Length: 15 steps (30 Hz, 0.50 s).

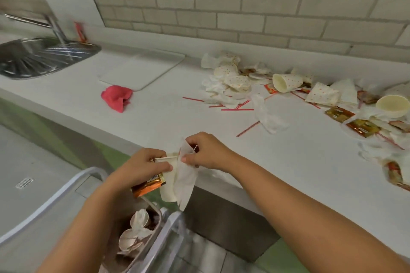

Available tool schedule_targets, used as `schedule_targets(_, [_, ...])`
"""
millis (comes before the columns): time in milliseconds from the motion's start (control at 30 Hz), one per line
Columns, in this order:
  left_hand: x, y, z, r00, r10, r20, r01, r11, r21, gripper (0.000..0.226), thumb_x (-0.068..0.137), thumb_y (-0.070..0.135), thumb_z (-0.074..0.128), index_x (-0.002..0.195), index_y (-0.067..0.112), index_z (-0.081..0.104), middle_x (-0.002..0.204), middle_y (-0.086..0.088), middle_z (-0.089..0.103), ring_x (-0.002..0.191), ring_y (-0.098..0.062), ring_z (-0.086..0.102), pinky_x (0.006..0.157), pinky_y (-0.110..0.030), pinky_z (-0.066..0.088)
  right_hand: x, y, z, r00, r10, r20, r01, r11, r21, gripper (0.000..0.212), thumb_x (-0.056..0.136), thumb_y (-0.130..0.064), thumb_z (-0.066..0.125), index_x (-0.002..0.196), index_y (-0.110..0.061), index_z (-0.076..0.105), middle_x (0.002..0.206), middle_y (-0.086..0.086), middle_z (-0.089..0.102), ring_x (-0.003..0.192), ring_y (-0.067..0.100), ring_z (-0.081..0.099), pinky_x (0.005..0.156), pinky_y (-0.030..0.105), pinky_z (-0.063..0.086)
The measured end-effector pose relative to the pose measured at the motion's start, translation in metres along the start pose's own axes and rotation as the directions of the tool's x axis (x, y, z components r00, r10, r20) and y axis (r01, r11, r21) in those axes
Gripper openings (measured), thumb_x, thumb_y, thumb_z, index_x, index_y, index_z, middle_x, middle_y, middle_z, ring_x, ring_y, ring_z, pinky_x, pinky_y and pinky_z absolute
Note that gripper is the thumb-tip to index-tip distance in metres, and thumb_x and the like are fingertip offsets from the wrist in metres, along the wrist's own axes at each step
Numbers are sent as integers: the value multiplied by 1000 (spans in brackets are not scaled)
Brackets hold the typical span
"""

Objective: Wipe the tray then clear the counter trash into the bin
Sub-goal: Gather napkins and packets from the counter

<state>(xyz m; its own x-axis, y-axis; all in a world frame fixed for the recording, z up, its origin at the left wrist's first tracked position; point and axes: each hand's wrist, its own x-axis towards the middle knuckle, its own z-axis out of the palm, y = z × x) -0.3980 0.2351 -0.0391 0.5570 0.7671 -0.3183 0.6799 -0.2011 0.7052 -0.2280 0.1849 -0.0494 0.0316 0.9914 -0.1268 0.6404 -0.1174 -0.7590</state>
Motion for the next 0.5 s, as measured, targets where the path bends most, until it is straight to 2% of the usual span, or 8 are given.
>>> schedule_targets(67, [-5,-29,-9,999,-54,-2,54,998,10,13,83,24,64,85,11,64,78,-4,63,64,-9,57,63,-19,44,14,-8,30,998,-5,56,5,1000,9,20,81,-9,65,96,3,64,99,18,65,85,28,62,80,43,55])
schedule_targets(100, [-5,-46,-12,995,-97,-25,98,994,44,12,85,23,63,88,12,63,78,-3,62,65,-9,55,63,-18,43,20,-11,44,997,-7,80,6,1000,12,19,80,-7,65,98,0,65,103,15,66,87,25,61,82,39,54])
schedule_targets(200, [-6,-102,-18,967,-226,-121,237,968,82,21,86,23,61,96,5,65,82,-7,62,71,-17,56,66,-25,43,36,-18,85,990,-11,143,15,1000,-26,20,79,-3,62,98,-6,67,105,10,66,84,15,54,69,24,47])
schedule_targets(267, [-6,-140,-16,940,-293,-173,308,949,63,26,86,26,61,95,2,66,86,-10,64,76,-22,58,66,-27,42,45,-21,111,985,-16,170,24,999,-45,19,79,0,59,96,-5,67,95,9,64,82,15,52,58,18,38])
schedule_targets(300, [-5,-155,-14,924,-332,-191,348,936,57,26,86,29,61,94,4,66,91,-10,65,79,-23,59,68,-29,43,49,-21,123,984,-15,175,23,999,-46,19,79,1,57,95,-3,67,91,7,61,82,16,52,57,19,37])
schedule_targets(400, [-4,-192,-7,875,-434,-213,452,891,38,18,87,34,58,93,17,61,102,-9,64,88,-22,57,80,-29,46,60,-19,156,985,-6,172,18,997,-68,22,81,3,54,98,-2,66,98,10,58,91,24,56,72,26,42])
schedule_targets(500, [-2,-220,3,846,-489,-211,511,857,62,31,88,40,56,109,17,55,98,-4,63,88,-19,57,84,-30,48,64,-17,177,965,9,263,19,995,-102,40,83,-2,59,122,-10,55,118,10,49,107,25,50,91,28,41])
